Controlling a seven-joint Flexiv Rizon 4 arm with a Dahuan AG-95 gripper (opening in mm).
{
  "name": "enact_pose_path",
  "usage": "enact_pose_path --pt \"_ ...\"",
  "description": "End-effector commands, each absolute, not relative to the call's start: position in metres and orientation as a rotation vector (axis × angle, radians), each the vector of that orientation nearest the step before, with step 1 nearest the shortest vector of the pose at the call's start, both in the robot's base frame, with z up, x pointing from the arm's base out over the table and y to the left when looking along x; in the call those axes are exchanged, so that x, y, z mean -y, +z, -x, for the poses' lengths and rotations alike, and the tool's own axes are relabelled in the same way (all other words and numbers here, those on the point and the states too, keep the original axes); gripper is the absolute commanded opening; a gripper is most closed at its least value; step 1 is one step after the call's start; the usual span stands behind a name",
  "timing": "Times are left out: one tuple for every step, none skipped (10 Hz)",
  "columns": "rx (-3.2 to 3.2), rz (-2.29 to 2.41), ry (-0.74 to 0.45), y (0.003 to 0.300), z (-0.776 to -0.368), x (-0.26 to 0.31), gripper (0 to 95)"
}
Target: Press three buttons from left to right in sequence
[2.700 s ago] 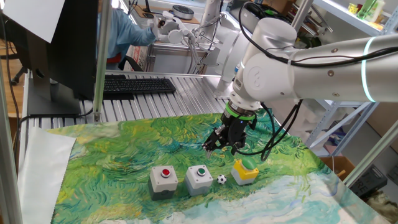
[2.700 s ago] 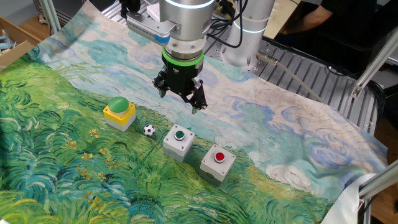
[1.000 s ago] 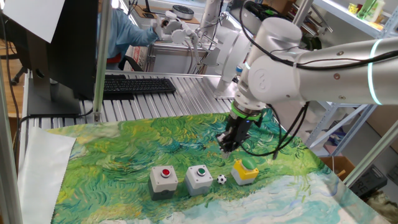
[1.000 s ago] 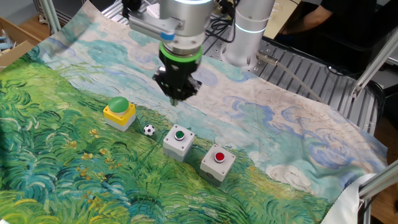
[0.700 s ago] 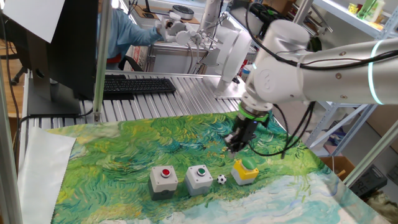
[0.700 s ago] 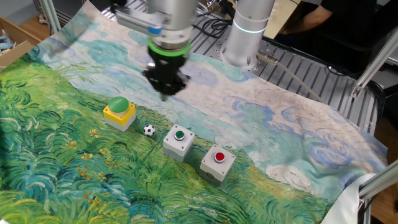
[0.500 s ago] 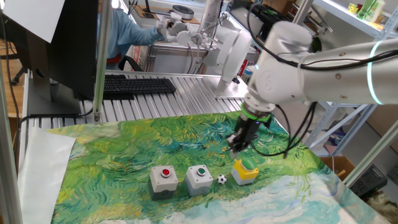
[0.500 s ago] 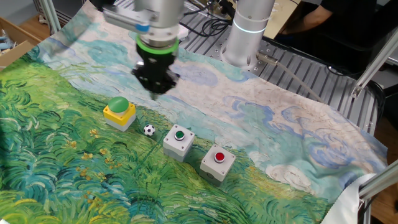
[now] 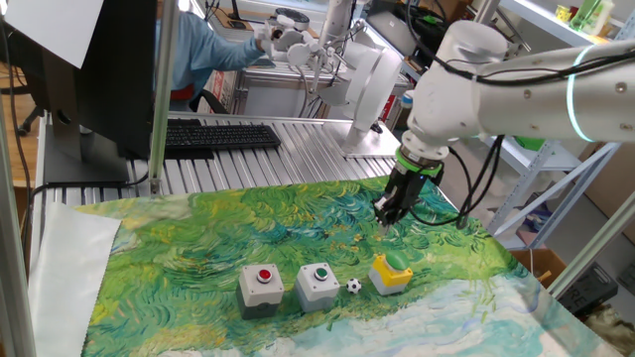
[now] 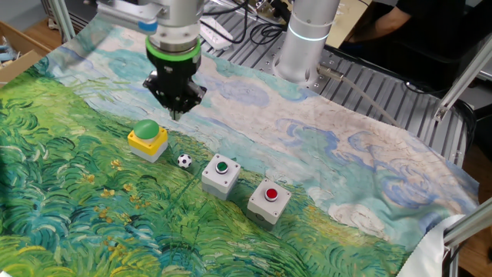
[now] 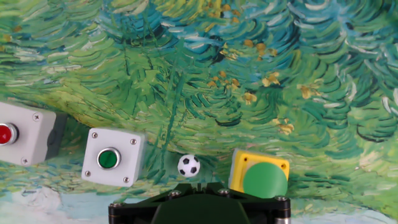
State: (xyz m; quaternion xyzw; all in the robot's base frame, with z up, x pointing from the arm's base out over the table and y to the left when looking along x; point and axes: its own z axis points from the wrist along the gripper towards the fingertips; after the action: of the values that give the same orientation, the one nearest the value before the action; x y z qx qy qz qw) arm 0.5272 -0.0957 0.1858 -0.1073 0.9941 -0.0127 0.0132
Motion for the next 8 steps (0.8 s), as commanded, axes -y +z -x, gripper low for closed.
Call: enact_pose_path --pt "-3.099 0.319 0.035 0.1850 -0.5286 0.0951 0.0" --pt "-3.097 0.301 0.081 0.1850 -0.5286 0.0951 0.0" --pt "-3.097 0.299 0.069 0.1850 -0.5285 0.0951 0.0" --pt "-3.099 0.322 0.044 0.1850 -0.5285 0.0950 0.0" --pt "-3.101 0.357 0.010 0.1850 -0.5285 0.0950 0.0" --pt "-3.104 0.344 0.011 0.1850 -0.5285 0.0950 0.0" --pt "-3.106 0.327 0.021 0.1850 -0.5285 0.0950 0.0" --pt "-3.104 0.322 0.049 0.1850 -0.5285 0.0950 0.0"
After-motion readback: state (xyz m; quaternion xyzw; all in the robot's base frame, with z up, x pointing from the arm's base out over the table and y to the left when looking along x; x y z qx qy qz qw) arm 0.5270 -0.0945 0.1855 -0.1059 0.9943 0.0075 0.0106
